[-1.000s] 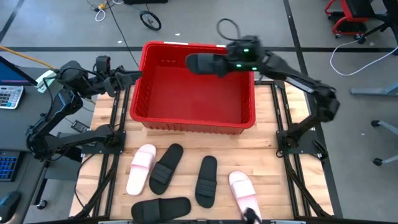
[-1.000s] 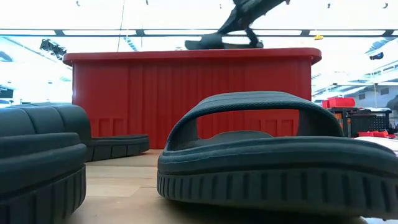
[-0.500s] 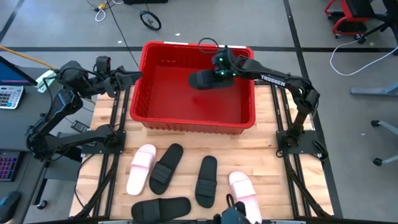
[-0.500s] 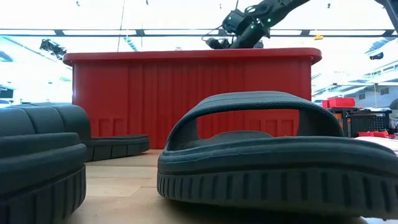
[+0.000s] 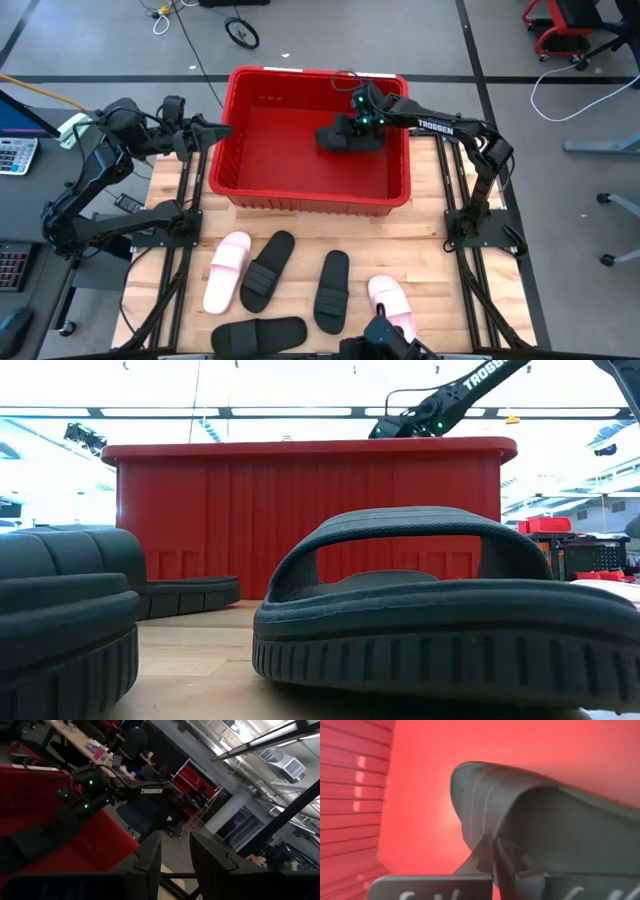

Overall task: Pick and place slides into bin
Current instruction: Put the black slide into the red bin

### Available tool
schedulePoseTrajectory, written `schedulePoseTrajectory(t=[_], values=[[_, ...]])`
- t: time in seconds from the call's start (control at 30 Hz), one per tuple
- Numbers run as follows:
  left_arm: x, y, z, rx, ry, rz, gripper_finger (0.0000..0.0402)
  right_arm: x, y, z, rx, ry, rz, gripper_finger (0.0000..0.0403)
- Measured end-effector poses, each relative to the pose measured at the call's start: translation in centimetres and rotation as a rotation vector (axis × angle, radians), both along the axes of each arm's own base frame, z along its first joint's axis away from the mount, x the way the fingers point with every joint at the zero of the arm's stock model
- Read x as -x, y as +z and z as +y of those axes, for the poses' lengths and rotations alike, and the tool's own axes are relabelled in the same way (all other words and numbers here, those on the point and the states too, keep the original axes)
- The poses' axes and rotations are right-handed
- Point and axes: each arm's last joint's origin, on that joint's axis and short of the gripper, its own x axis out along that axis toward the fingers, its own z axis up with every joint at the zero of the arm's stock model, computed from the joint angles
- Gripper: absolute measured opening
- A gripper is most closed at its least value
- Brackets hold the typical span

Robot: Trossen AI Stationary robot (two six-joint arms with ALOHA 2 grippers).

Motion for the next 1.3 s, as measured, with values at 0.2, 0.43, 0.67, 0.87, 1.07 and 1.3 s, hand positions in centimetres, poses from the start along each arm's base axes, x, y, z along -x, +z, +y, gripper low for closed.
schedulePoseTrajectory(t=[0.2, 0.43, 0.67, 0.87, 1.07, 1.3], values=[[0.0, 0.0, 0.0, 0.002, 0.0, 0.004, 0.0107, 0.8, -2.6, 0.0, -0.012, -0.021, -0.035, 0.0002], [0.0, -0.1, 0.0, 0.014, -0.001, 0.01, 0.0107, 2.0, -2.5, -1.6, 0.093, -0.056, -0.025, 0.0005], [0.0, -0.2, 0.0, 0.019, 0.0, 0.016, 0.0107, 2.3, -2.5, -1.8, 0.119, -0.017, -0.003, 0.0032], [0.0, -0.3, 0.0, 0.027, -0.001, 0.021, 0.0107, 2.5, -2.7, -1.8, 0.105, -0.039, 0.018, 0.01], [0.0, -0.3, 0.0, 0.044, -0.001, 0.017, 0.0107, 2.3, -2.6, -1.2, 0.076, -0.028, 0.014, 0.016], [0.0, -0.3, 0.0, 0.046, -0.001, 0.017, 0.0107, 1.8, 1.1, 1.1, 0.139, 0.078, -0.086, 0.0169]])
